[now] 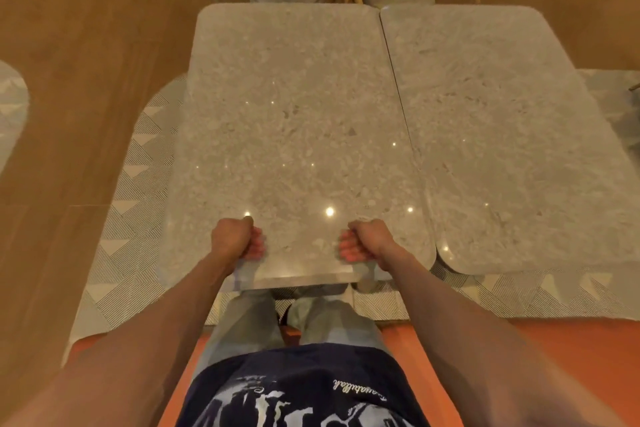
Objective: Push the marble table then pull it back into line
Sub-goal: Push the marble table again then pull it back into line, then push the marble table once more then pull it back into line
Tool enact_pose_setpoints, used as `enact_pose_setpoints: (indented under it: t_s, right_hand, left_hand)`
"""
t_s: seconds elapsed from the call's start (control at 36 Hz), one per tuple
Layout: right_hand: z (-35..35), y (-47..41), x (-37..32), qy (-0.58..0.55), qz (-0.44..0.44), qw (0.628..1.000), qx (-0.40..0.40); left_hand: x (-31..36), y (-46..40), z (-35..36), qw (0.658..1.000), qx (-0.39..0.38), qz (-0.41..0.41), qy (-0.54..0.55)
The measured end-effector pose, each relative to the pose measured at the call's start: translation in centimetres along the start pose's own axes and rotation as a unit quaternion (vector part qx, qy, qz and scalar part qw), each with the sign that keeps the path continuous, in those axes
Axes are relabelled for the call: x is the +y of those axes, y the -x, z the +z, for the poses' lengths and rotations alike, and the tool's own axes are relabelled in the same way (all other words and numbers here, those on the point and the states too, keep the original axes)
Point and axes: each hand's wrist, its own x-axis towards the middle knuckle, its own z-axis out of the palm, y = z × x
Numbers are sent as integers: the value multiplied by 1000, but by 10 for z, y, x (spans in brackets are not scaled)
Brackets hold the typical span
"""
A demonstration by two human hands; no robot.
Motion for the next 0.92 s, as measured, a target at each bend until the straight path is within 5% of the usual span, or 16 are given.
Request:
enact_pose_setpoints:
  t_s: [0.17, 0.5, 0.92]
  right_hand:
    - [49, -9, -46, -68, -69, 994, -50]
    - [129, -22, -106, -32, -120, 992, -38]
    - [286, -58, -209, -63, -219, 973, 19]
  left_hand:
    - [43, 3, 12, 993, -104, 36, 52]
    - [105, -36, -30, 987, -77, 112, 86]
    - [164, -183, -196, 968, -95, 157, 170]
